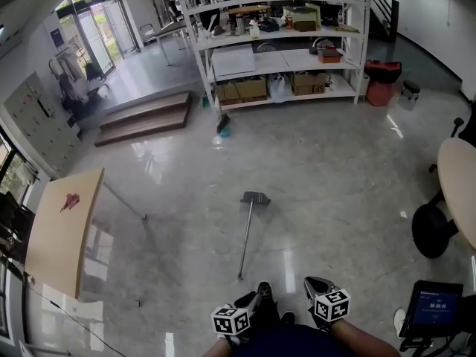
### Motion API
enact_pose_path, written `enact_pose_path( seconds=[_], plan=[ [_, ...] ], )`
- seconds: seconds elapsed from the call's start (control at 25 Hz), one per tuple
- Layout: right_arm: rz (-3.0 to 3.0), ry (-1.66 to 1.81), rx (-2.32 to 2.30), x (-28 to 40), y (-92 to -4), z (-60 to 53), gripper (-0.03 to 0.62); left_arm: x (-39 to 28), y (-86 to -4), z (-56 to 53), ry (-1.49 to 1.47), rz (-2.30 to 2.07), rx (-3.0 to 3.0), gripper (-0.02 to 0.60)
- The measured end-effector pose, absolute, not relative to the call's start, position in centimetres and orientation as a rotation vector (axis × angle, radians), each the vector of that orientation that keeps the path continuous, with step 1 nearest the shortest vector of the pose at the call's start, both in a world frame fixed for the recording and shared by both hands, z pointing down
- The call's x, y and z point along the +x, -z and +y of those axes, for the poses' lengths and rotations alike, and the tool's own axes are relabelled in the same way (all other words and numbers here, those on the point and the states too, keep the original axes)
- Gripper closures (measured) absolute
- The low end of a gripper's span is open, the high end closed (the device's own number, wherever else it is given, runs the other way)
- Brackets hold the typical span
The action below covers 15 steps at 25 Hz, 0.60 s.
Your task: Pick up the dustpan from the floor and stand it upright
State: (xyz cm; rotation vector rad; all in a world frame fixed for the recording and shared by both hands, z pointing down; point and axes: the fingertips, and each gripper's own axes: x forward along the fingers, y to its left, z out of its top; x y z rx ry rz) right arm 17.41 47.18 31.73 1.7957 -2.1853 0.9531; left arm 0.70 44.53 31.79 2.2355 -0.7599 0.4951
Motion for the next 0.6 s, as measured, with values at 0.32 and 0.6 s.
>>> enact_pose_path(
  seconds=[0.32, 0.6],
  plan=[
    [-2.127, -0.988, 1.830, 19.5, -33.3, 44.6, 0.583, 4.2, -33.2, 41.0, -0.508, -0.679, 2.248, 0.522],
    [-2.116, -0.975, 1.757, 19.8, -34.1, 37.8, 0.583, 4.8, -34.2, 34.0, -0.479, -0.696, 2.213, 0.522]
  ],
)
